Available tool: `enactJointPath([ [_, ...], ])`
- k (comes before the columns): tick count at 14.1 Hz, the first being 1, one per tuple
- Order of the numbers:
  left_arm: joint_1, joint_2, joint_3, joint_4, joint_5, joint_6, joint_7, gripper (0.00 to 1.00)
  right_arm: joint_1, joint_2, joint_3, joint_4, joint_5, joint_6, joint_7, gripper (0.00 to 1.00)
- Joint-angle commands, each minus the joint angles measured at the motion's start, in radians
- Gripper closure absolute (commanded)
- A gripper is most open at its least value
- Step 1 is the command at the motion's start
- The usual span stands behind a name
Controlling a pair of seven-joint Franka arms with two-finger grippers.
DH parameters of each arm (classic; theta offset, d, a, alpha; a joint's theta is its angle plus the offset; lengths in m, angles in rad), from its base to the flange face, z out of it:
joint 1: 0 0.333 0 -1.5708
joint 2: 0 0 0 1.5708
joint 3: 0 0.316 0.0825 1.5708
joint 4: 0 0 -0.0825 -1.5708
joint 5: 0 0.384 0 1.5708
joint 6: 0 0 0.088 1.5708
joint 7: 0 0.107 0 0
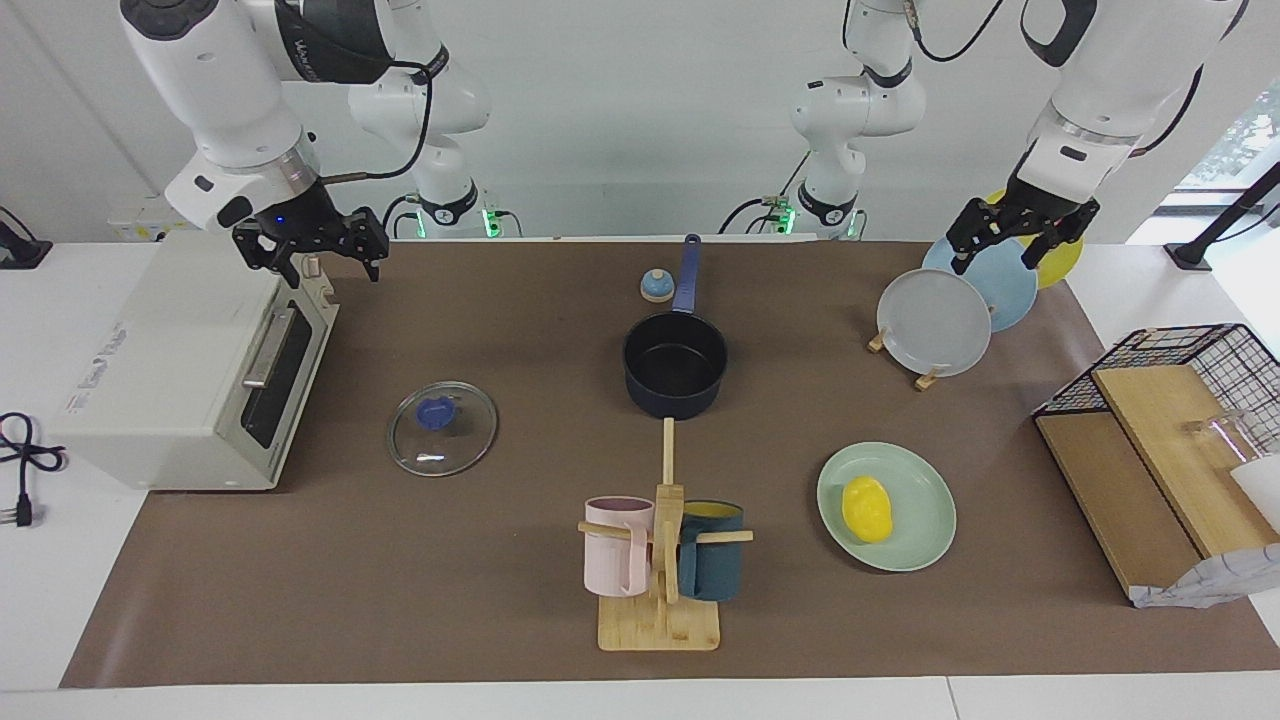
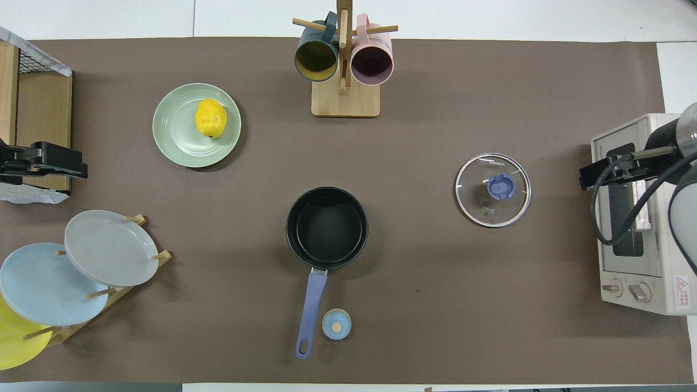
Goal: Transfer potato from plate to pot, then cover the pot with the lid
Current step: 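Reach the left gripper toward the potato while the right gripper reaches the lid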
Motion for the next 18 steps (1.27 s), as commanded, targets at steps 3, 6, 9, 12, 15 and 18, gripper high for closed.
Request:
enactJointPath([
  [3, 0.011, -0.011, -0.003, -0.008, -0.017, 0.013, 0.013, 0.0, -0.015, -0.018, 0.011, -0.021, 0.012, 0.011, 0.014, 0.0],
  [6, 0.003, -0.011, -0.001, -0.008, -0.017, 0.014, 0.004, 0.0, -0.012, -0.019, 0.01, -0.024, 0.012, 0.009, 0.02, 0.0],
  [9, 0.002, -0.011, -0.003, -0.015, -0.039, 0.039, 0.002, 0.0, -0.01, -0.061, 0.01, -0.112, 0.01, 0.05, 0.011, 0.0],
  [12, -0.003, 0.009, -0.009, -0.014, -0.04, 0.102, -0.001, 0.0, 0.011, -0.049, 0.014, -0.186, 0.012, 0.242, -0.009, 0.0],
  [15, -0.044, 0.256, -0.01, 0.165, -0.044, 0.094, -0.004, 0.0, 0.036, 0.053, 0.014, -0.243, 0.012, 0.369, -0.006, 0.0],
  [18, -0.081, 0.57, -0.009, 0.423, -0.044, 0.158, -0.01, 0.0, 0.041, 0.082, 0.014, -0.43, 0.012, 0.627, -0.009, 0.0],
])
